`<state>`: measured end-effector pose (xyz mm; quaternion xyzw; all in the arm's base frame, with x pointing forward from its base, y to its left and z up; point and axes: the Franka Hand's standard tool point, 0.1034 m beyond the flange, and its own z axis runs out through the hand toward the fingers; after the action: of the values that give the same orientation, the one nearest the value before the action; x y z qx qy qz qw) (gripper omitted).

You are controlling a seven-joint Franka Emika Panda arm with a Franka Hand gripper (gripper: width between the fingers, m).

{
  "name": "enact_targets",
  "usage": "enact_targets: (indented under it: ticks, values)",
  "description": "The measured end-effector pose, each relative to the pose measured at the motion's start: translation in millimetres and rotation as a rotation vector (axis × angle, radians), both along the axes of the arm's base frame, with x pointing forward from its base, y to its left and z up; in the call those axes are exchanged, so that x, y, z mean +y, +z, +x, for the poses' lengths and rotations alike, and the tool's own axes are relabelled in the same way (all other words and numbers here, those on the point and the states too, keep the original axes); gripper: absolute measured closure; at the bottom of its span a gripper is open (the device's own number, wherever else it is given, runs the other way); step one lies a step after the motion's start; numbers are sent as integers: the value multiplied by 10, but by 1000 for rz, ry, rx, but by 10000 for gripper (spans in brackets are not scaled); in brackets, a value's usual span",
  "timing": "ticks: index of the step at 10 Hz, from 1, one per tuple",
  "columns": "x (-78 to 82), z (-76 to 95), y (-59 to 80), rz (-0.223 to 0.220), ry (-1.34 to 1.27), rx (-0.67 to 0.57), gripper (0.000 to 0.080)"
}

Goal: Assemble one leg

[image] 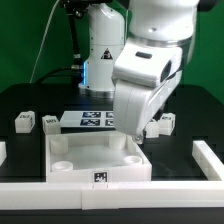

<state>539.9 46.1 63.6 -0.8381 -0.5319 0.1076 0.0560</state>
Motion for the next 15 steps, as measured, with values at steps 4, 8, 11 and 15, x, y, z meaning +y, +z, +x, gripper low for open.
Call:
enact_targets:
  ticks: [4,8,11,15]
  values:
    - [-525,-170,-39,80,140,-92,150]
    - [-545,-155,-75,87,162,-99,150]
    - [-692,-379,-202,113,428,-209,150]
    - [-600,-493,-294,68,535,-222,150]
